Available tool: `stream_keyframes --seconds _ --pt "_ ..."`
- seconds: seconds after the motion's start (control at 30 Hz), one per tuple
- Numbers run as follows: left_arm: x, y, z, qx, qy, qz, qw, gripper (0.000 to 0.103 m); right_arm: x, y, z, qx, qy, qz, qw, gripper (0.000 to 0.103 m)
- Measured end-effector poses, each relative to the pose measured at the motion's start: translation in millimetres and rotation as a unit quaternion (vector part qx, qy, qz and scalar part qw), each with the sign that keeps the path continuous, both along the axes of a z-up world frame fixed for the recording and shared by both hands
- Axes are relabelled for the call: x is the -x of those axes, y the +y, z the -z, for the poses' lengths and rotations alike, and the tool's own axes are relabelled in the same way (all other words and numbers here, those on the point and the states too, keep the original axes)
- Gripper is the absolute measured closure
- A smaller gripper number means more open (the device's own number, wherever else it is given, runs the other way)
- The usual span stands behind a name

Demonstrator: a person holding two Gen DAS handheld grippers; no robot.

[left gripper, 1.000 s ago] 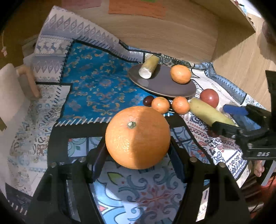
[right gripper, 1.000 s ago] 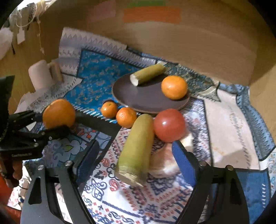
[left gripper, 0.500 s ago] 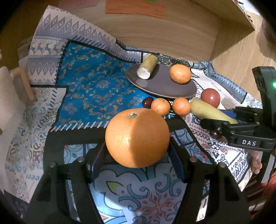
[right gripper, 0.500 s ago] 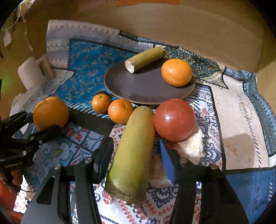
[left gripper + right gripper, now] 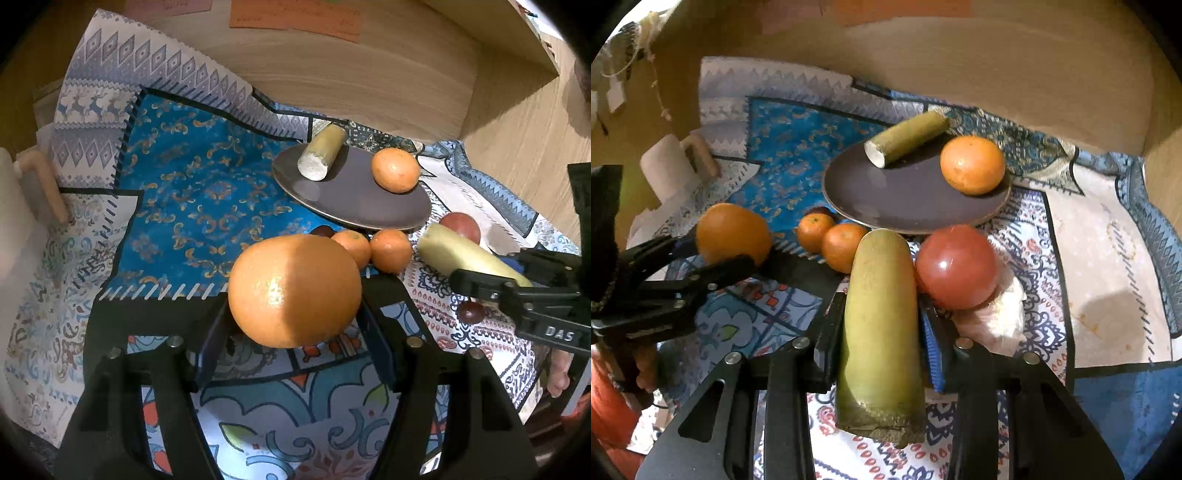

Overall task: Organize fruits
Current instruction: 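Carry the orange and green gourd onto the brown plate with both tools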

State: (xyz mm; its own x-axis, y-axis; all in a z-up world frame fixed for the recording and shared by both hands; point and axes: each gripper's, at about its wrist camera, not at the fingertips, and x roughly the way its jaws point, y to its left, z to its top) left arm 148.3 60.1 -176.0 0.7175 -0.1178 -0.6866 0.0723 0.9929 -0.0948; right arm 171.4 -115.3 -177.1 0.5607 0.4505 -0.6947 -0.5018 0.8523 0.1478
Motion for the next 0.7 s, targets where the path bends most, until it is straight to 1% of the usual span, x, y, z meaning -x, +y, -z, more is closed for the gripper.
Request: stream_keyframes --seconds 0.17,0.33,0.47,0.7 --pt "-0.1 1.8 -6.6 0.015 0.003 0.007 0.9999 0.036 1.2 -7.8 -20.5 -0.012 -0.031 0.005 0.999 0.069" --pt "2.1 -2.4 -20.4 0.005 -0.016 0.005 0.9998 0.036 -2.5 -17.7 -38.6 -0.02 -0.062 0.02 0.998 0.069" --pt "-0.8 -7.2 -30.6 -0.003 -0.027 0.008 0.9996 0.036 -9.9 -24.7 -44.3 -0.029 -0.071 0.026 0.997 0.069" --pt "-17.7 -14.2 -49.7 -0.014 -0.046 0.006 0.9988 0.036 -19.9 -32.8 -56.1 -0.048 -0.09 0.035 0.994 0.069"
